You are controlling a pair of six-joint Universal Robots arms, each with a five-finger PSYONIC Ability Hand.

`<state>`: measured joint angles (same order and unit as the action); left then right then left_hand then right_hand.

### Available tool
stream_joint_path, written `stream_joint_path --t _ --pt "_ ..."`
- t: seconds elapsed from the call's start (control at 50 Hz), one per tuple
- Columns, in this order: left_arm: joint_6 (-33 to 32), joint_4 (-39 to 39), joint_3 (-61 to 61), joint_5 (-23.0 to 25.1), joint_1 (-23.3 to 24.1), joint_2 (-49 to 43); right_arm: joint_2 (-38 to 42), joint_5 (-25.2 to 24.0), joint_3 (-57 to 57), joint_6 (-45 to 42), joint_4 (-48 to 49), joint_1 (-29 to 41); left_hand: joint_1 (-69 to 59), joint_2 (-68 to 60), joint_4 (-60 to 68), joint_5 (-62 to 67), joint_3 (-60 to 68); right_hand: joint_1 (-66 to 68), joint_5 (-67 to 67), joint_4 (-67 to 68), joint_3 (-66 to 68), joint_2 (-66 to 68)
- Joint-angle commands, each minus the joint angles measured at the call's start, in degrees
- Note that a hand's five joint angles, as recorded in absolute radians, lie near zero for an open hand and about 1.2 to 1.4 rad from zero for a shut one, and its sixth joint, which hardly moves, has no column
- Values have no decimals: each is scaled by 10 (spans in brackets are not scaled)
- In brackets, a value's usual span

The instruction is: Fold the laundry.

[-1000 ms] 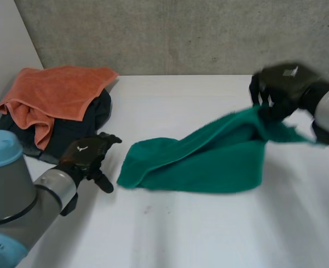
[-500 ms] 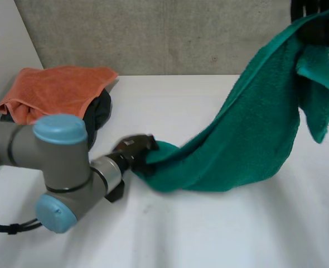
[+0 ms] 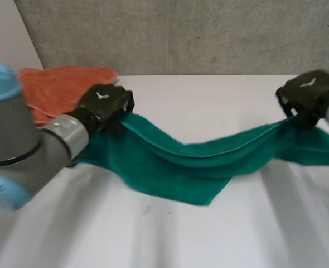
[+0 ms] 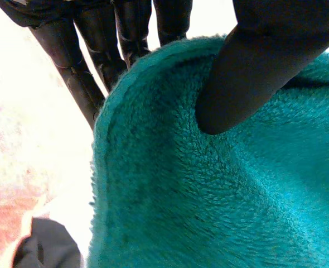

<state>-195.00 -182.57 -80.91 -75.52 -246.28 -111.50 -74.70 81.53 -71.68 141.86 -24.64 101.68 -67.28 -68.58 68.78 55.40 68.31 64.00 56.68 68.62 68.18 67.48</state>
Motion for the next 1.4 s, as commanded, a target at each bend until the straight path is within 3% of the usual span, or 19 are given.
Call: stream_joint_path --t 0.02,0.14,0.22,0.28,0.44,0.58,0.78,0.82,0.92,0.94,1.02,1.1,1.2,1.36,1.4 --pt "-39 -7 214 -68 25 -164 123 64 110 -4 70 30 -127 -114 112 146 117 160 133 114 118 125" --pt "-38 -58 422 -136 22 -204 157 125 222 9 282 39 -127 -114 112 146 117 160 133 114 118 125" --pt "-39 -143 465 -154 22 -198 135 145 224 25 476 44 -127 -114 112 146 117 160 133 114 118 125" --pt "-39 -198 458 -157 24 -175 127 145 214 25 518 47 -127 -114 112 146 117 160 133 114 118 125" --pt "-38 -199 293 -151 31 -124 123 126 139 27 474 63 -127 -114 112 146 117 160 133 114 118 125" --pt "-39 -196 133 -152 48 -130 131 88 28 31 416 59 -127 -114 112 146 117 160 133 114 118 125" --pt "-38 -157 -30 -152 64 -145 159 85 -80 31 315 52 -94 -81 79 113 84 160 133 114 118 125" --pt "-38 -146 -44 -153 67 -139 156 82 -95 31 293 48 -42 -29 27 61 32 160 133 114 118 125" --pt "-37 -111 -85 -149 62 -65 148 80 -117 32 278 30 438 451 -453 -419 -448 160 133 114 118 125" --pt "-37 -107 -88 -148 61 -56 143 80 -119 32 277 27 466 479 -481 -447 -476 160 133 114 118 125" --pt "-37 -90 -101 -119 55 -24 113 71 -128 35 279 16 547 560 -562 -528 -557 160 133 114 118 125" --pt "-36 -88 -116 -67 0 -11 106 64 -129 46 279 -5 557 570 -572 -538 -567 160 133 114 118 125" --pt "-39 -85 -137 18 -84 -13 106 64 -130 75 276 -26 539 552 -554 -520 -549 160 133 114 118 125" --pt "-41 -86 -138 139 -161 -43 111 44 -146 117 278 -39 478 491 -493 -460 -489 160 133 114 118 125" --pt "-42 -86 -134 147 -169 -60 112 36 -148 118 279 -39 455 468 -470 -436 -465 160 133 114 118 125"
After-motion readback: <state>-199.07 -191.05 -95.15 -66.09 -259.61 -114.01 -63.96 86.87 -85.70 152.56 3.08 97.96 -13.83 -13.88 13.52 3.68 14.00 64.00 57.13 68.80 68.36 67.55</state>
